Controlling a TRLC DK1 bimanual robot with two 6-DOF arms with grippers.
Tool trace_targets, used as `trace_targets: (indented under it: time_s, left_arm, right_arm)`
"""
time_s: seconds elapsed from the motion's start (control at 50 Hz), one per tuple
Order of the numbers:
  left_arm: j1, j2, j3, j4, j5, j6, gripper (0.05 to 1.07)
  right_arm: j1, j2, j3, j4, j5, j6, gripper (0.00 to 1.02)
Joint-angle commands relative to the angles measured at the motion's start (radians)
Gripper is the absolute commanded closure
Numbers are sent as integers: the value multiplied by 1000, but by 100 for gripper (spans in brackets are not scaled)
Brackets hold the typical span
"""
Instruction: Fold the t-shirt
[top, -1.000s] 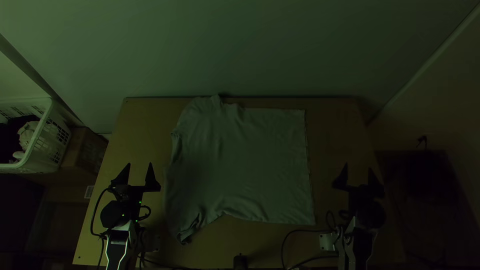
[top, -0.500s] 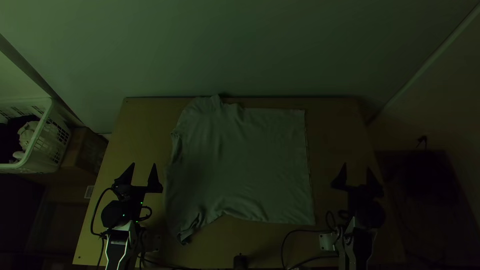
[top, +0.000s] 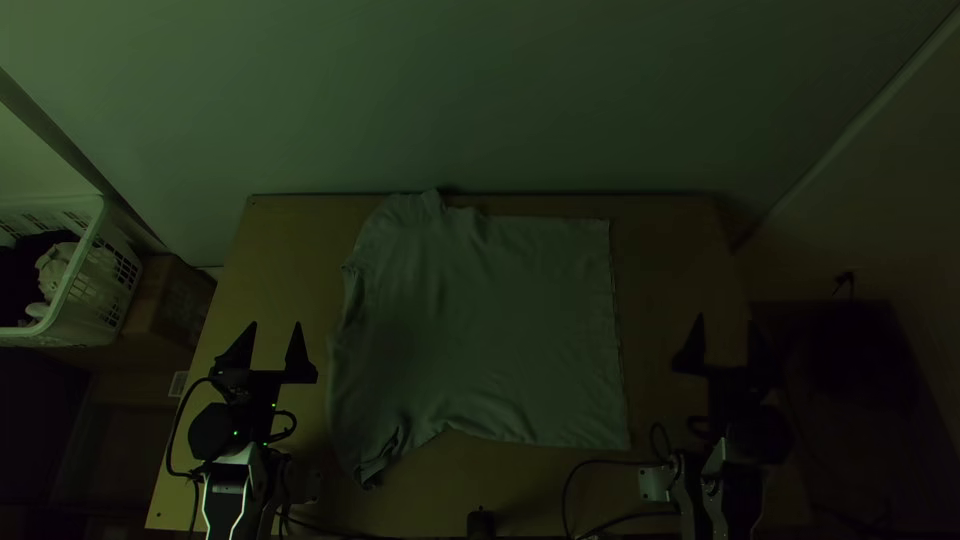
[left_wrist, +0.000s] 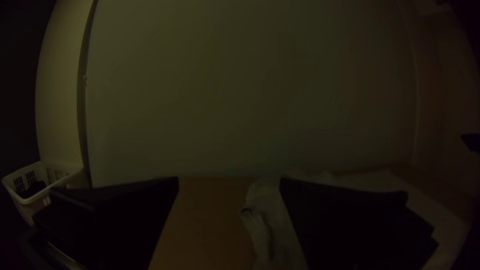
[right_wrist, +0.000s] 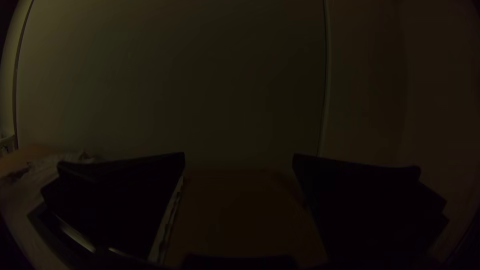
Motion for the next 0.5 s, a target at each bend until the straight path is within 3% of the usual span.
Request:
trace_targets:
  time_s: [0.0, 0.48]
  left_arm:
    - [-2, 47, 74, 24, 9, 30, 10]
    - [12, 478, 442, 93, -3, 33, 10]
  right_arm:
    - [8, 83, 85, 38, 8, 13, 4]
    - [10, 425, 364, 149, 6, 15, 4]
